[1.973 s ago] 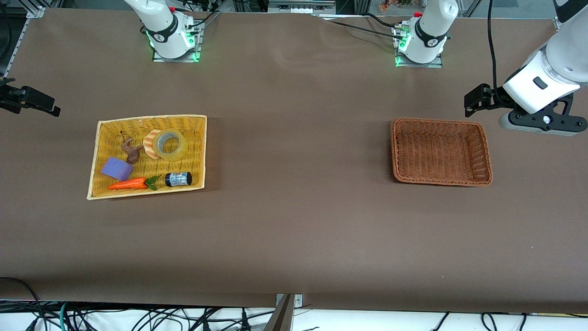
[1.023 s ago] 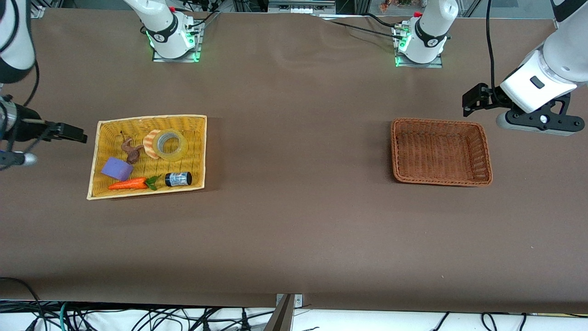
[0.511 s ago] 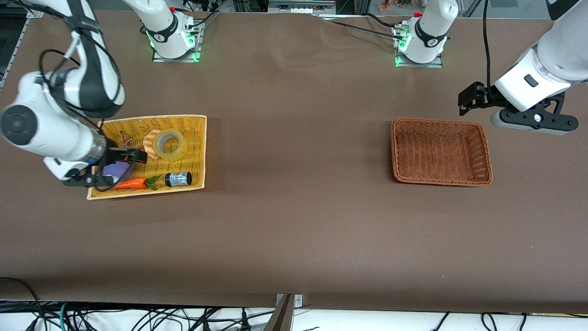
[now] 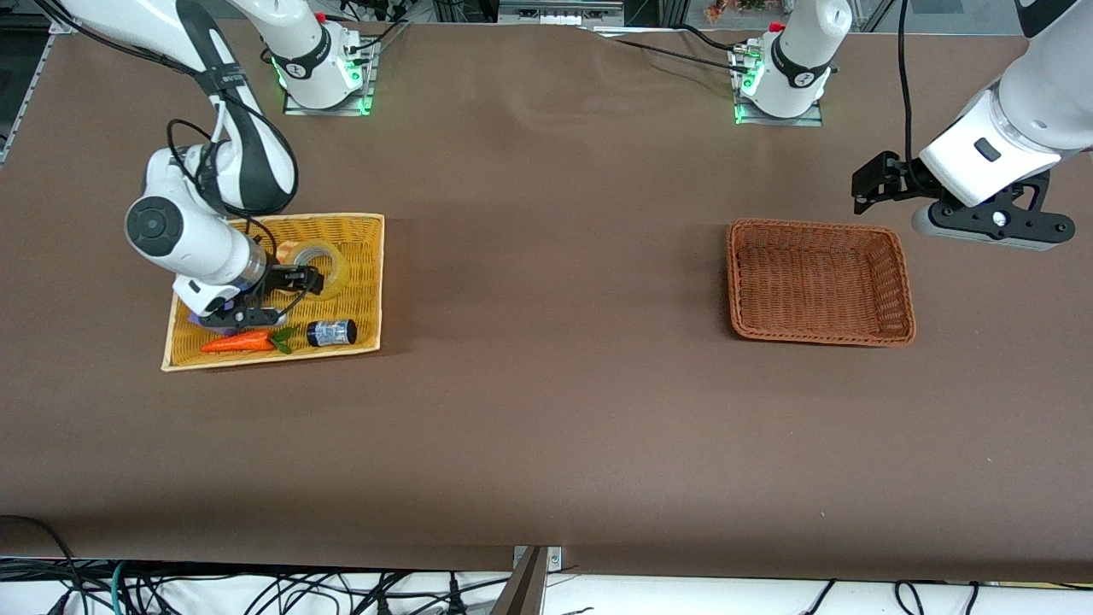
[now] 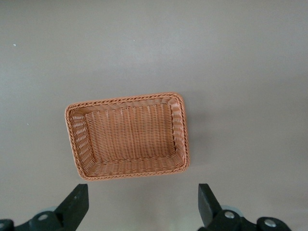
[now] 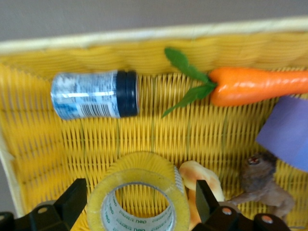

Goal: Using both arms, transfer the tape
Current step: 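Reach the right gripper down to the tape roll in the yellow tray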

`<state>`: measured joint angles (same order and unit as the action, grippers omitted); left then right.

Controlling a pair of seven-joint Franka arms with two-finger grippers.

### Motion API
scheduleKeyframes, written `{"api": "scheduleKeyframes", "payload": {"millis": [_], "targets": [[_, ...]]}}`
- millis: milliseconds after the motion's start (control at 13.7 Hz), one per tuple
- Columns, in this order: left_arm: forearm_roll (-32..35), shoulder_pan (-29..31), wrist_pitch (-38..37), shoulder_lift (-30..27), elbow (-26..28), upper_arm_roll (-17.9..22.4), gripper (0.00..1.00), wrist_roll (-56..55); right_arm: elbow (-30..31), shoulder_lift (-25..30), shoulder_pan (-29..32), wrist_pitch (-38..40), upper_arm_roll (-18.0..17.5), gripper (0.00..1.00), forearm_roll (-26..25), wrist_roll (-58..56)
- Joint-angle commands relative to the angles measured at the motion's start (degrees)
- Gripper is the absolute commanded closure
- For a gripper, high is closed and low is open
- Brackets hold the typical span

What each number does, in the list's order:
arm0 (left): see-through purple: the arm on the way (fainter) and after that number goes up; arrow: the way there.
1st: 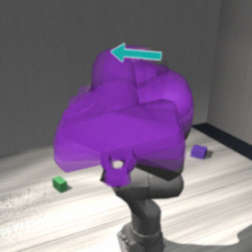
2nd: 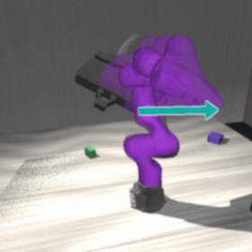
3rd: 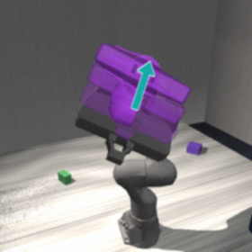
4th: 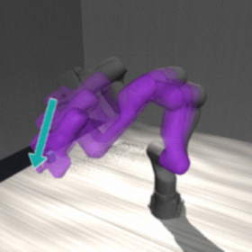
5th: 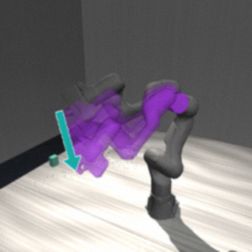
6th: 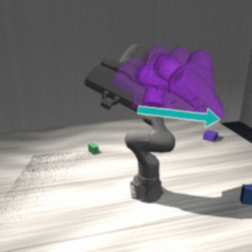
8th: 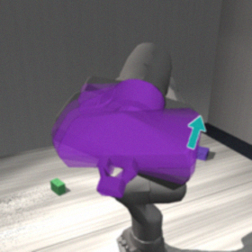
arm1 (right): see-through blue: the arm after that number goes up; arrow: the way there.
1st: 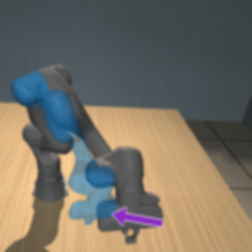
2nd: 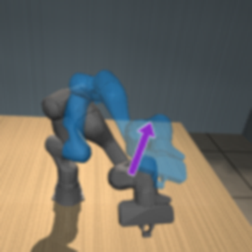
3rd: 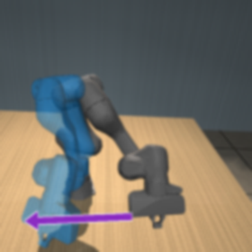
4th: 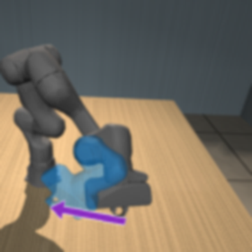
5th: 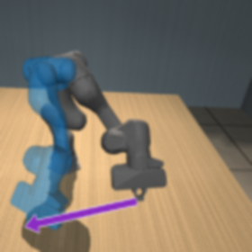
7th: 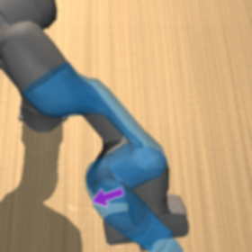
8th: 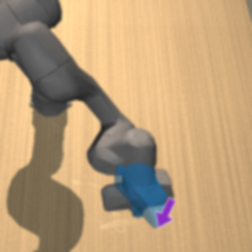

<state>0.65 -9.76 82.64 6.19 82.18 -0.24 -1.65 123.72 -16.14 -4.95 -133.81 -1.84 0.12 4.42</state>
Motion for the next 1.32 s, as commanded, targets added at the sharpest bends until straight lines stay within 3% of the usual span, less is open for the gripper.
{"api": "scheduleKeyframes", "payload": {"millis": [0, 365, 1096, 1242], "targets": [[-1.4, 0.2, -1.3, -0.3, -0.9, 0.1, 0.00, 0.2, 4.1, 3.1, 0.1, -1.7, -0.2, 0.00, -0.7, -0.2], [-1.4, 0.2, -1.3, -0.3, -0.9, 0.2, 0.00, 0.2, 5.6, 3.0, 0.2, -2.4, -0.1, 0.00, -3.3, -1.5], [-1.4, 0.3, -2.0, -0.3, -0.9, 0.2, 0.00, 0.3, 8.5, 2.0, 0.4, -7.3, 1.9, 0.00, -3.3, -5.3], [-1.4, 0.3, -2.0, -0.3, -0.9, 0.2, 0.00, 0.3, 8.5, 1.6, 0.4, -7.3, 2.0, 0.35, -3.3, -5.3]]}}
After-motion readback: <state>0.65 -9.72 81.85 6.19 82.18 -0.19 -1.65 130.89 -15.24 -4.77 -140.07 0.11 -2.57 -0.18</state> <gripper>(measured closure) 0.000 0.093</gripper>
